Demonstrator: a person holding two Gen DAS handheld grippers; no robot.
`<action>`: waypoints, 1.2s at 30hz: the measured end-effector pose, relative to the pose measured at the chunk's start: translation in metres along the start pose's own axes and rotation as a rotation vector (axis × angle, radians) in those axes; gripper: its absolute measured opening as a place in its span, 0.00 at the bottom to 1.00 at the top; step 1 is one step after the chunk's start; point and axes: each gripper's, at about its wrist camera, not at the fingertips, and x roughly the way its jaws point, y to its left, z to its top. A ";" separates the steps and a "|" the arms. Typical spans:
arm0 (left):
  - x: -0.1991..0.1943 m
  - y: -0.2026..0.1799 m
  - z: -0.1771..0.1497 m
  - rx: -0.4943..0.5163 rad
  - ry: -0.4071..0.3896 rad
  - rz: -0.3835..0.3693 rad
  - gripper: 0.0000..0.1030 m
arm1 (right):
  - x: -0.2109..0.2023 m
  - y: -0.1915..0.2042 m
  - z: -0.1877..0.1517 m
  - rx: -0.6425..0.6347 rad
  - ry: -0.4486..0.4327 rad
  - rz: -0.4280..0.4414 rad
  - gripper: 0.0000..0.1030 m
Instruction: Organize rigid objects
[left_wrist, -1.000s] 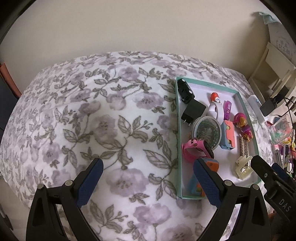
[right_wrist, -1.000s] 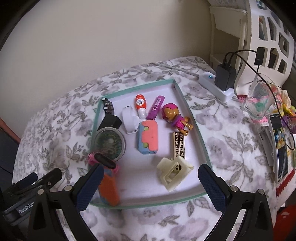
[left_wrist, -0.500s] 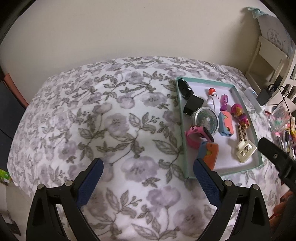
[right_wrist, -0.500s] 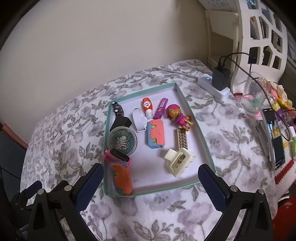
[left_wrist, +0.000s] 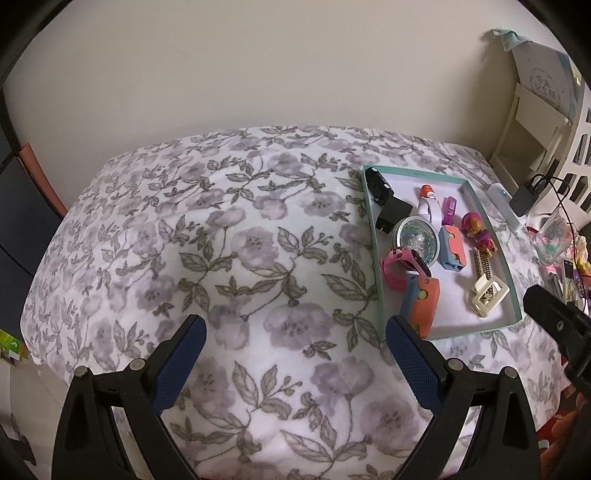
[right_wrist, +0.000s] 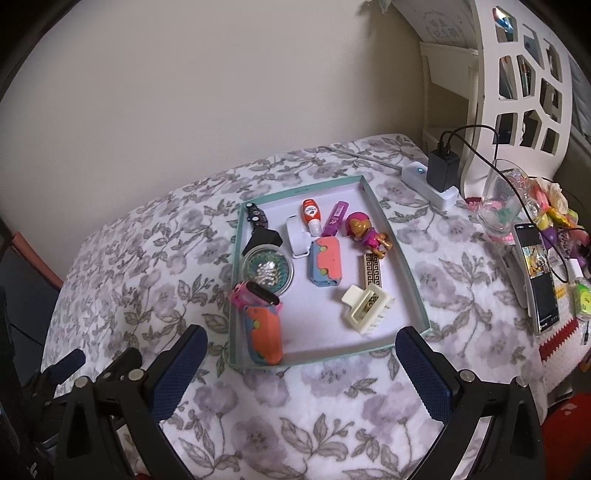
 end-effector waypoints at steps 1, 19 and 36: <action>-0.001 0.001 -0.002 0.000 -0.001 0.000 0.95 | -0.001 0.001 -0.002 -0.004 0.000 0.000 1.00; -0.003 0.016 -0.022 -0.034 0.029 0.006 0.95 | -0.016 0.007 -0.025 -0.046 -0.026 -0.030 1.00; -0.015 0.018 -0.026 -0.035 0.001 -0.027 0.95 | -0.024 0.011 -0.032 -0.071 -0.047 -0.047 1.00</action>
